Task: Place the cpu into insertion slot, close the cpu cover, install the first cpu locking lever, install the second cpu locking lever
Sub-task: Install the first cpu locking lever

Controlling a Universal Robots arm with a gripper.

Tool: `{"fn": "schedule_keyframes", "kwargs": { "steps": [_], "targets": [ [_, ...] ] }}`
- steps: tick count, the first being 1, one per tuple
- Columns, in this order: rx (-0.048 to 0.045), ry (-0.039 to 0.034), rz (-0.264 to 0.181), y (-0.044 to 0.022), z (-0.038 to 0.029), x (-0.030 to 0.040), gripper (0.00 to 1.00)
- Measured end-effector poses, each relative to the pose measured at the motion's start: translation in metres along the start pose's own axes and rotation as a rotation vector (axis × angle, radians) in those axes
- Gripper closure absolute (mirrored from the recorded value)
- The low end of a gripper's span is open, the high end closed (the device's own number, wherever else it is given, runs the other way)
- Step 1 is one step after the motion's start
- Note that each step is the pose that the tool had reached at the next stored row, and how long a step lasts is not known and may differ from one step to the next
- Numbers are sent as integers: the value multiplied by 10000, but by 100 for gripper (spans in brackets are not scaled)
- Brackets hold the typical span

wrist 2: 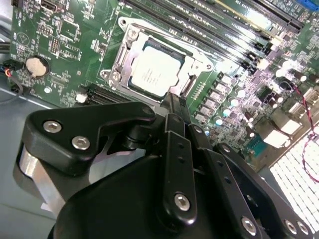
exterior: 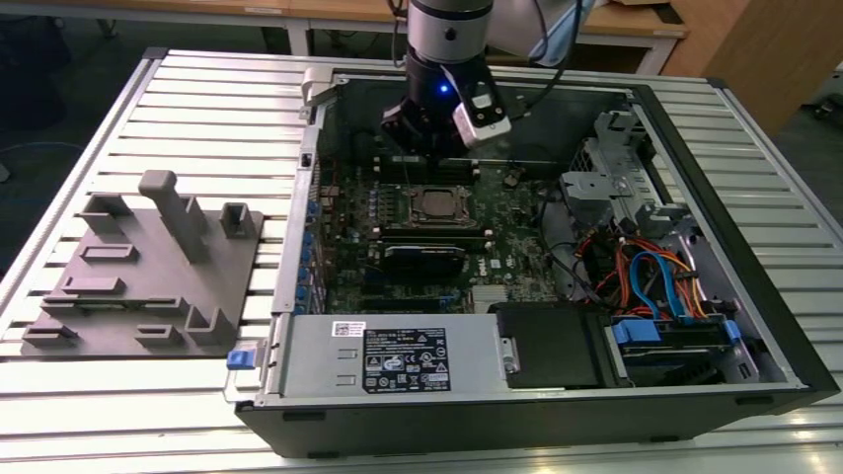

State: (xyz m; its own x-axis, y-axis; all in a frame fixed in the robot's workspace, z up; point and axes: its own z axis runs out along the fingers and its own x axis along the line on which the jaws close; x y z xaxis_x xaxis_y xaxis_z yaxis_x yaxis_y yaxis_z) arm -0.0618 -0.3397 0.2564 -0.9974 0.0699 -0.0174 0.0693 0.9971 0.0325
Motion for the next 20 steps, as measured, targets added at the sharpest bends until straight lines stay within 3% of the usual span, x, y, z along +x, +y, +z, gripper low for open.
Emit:
{"fn": "schedule_keyframes", "kwargs": {
  "steps": [4, 5, 17, 18, 20],
  "targets": [
    [-1, 0, -1, 1, -25, 0, 90],
    [-1, 0, -1, 5, -163, -3, 90],
    [0, 0, -1, 8, -242, -4, 90],
    [-1, 0, -1, 10, -293, -5, 90],
    [0, 0, -1, 10, -307, -5, 90]
  ]
}}
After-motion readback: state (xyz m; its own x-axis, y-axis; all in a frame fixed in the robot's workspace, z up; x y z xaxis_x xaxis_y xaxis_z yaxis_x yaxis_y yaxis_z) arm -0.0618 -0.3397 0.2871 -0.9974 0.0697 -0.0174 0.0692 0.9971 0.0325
